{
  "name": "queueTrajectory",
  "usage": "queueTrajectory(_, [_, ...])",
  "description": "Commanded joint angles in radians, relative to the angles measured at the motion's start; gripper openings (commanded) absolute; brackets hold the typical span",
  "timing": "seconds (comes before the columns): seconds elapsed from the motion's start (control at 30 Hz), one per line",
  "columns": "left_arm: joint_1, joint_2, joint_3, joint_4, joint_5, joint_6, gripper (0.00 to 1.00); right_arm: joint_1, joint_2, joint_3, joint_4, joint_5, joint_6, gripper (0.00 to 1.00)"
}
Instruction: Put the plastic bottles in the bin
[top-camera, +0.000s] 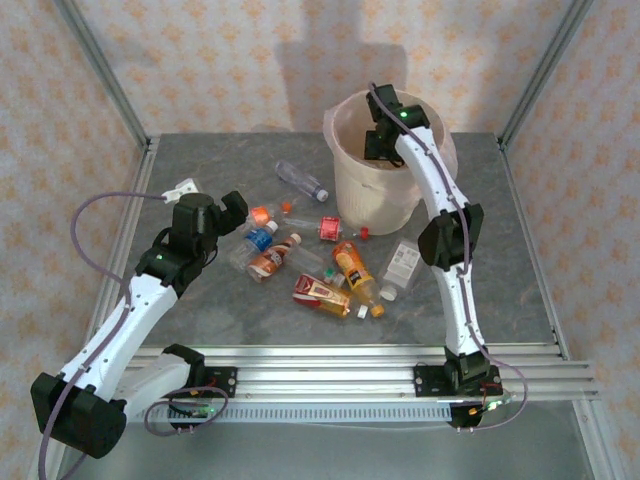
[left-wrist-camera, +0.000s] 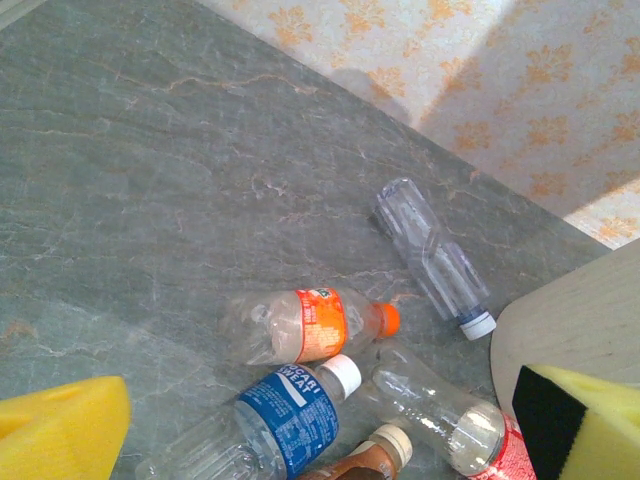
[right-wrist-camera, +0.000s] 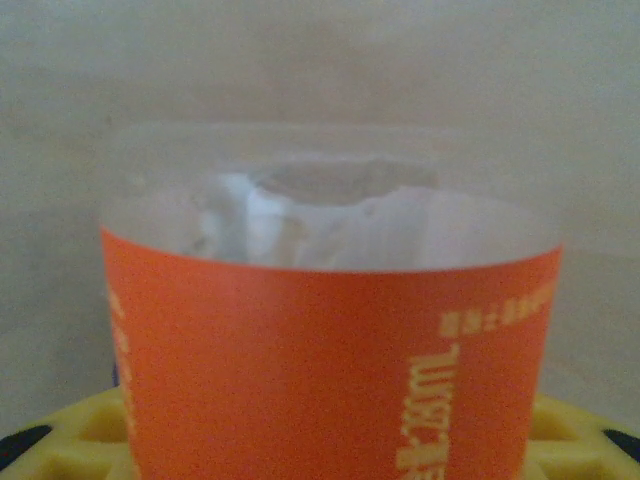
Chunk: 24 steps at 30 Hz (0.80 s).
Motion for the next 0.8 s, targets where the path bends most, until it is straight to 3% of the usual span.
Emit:
queueTrajectory(0.0, [0.012, 0.002, -0.005, -0.026, -0.013, -0.012, 1.0, -0.008, 0.025, 0.037, -0.042, -0.002, -0.017, 0.41])
queueTrajectory(0.23, [0.012, 0.002, -0.005, -0.037, -0.026, -0.018, 1.0, -0.01, 0.047, 0.038, -0.047, -0.006, -0.019, 0.53])
queueTrajectory(0.63, [0.011, -0.001, -0.009, -0.027, -0.018, -0.018, 1.0, -0.011, 0.018, 0.104, -0.068, 0.022, 0.006, 0.83])
queueTrajectory(0.77, [0.01, -0.002, -0.014, -0.013, -0.007, -0.018, 1.0, -0.01, -0.042, 0.102, -0.059, 0.04, 0.012, 0.99])
